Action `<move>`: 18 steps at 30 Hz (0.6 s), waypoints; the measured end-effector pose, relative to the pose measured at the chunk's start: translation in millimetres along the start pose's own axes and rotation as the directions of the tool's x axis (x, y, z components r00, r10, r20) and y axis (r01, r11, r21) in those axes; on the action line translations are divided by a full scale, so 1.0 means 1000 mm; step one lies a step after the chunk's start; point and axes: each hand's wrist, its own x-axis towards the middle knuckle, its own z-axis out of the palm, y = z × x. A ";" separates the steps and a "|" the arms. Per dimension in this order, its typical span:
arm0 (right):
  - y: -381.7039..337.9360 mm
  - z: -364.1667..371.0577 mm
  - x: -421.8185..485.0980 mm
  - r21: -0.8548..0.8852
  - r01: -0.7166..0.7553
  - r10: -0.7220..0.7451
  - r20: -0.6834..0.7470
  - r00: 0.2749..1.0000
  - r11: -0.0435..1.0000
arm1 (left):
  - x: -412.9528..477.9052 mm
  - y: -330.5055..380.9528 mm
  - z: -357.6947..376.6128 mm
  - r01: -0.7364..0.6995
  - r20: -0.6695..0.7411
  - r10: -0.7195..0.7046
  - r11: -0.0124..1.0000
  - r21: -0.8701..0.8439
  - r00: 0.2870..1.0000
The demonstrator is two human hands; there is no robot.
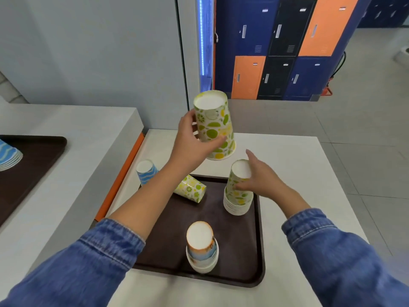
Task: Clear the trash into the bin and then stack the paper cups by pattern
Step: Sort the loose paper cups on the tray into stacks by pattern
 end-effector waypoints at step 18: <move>0.044 0.031 -0.039 0.482 -0.055 0.079 -0.031 0.996 0.875 | 0.000 -0.076 0.045 -0.134 0.611 -0.259 0.843 0.521 0.748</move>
